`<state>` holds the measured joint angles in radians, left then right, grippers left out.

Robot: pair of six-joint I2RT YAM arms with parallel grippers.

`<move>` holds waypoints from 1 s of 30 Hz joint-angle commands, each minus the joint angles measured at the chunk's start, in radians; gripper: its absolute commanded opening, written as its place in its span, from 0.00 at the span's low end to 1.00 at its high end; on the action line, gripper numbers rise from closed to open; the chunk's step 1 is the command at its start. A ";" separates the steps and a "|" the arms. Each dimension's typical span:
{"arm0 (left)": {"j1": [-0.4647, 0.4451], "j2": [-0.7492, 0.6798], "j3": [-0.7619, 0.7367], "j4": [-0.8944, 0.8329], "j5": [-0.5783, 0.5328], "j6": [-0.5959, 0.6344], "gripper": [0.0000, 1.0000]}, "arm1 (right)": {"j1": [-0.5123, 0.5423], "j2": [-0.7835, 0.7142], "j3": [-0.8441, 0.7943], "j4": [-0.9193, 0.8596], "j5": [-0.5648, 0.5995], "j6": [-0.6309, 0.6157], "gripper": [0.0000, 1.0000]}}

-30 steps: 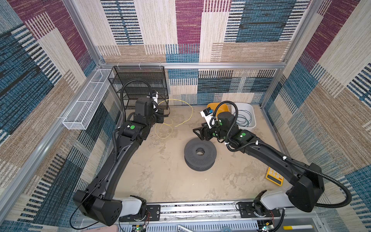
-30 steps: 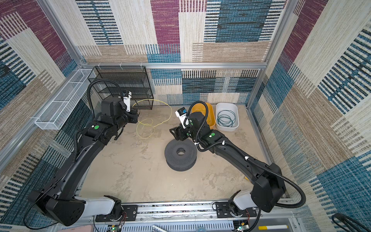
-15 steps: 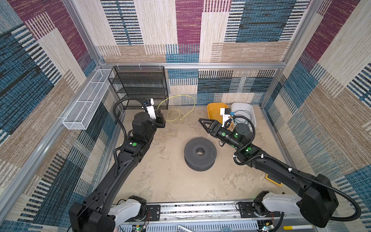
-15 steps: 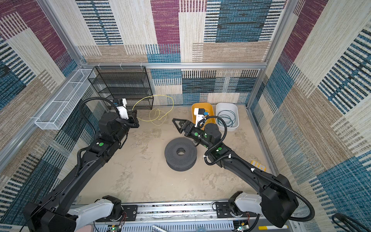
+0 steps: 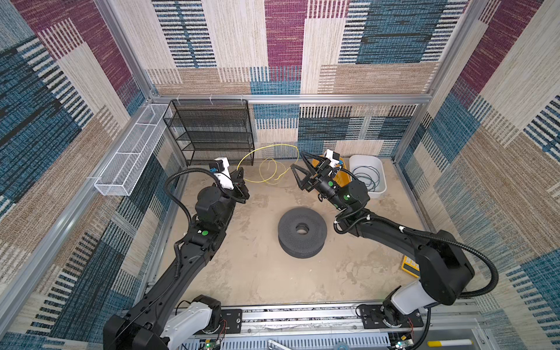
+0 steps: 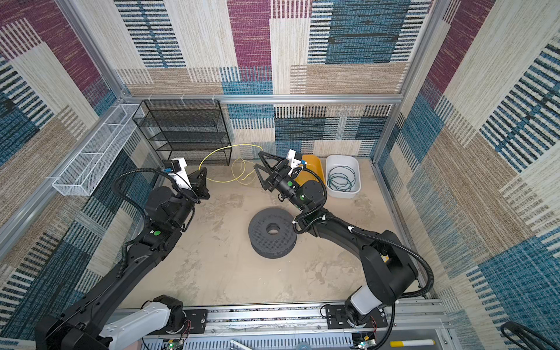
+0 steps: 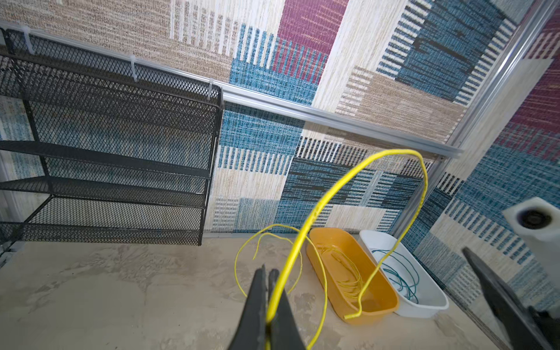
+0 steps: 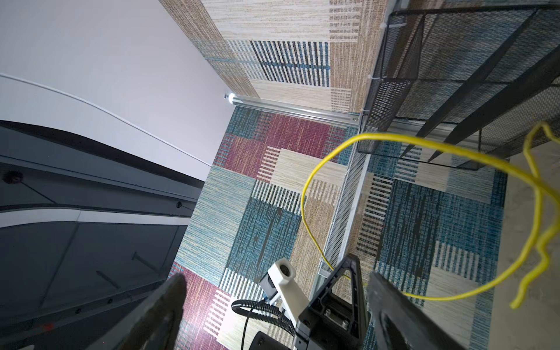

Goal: Wrap the cables

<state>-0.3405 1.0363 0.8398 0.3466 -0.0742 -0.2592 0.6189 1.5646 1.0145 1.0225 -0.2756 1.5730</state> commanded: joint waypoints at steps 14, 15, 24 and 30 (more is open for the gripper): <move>0.001 -0.128 -0.101 0.131 0.055 -0.009 0.00 | -0.033 0.176 0.041 0.164 0.167 0.227 0.80; 0.000 -0.132 -0.103 0.130 0.057 -0.008 0.00 | -0.034 0.178 0.042 0.164 0.170 0.226 0.79; 0.002 -0.116 -0.106 0.153 0.003 -0.025 0.00 | -0.036 0.092 -0.025 0.088 0.128 0.089 0.86; 0.001 -0.079 0.000 0.027 -0.008 -0.078 0.00 | -0.038 -0.040 -0.200 -0.058 0.116 -0.194 0.88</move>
<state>-0.3397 0.9501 0.8078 0.4023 -0.0589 -0.2905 0.5819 1.5646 0.8501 1.0481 -0.1410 1.5608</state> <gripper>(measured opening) 0.054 0.885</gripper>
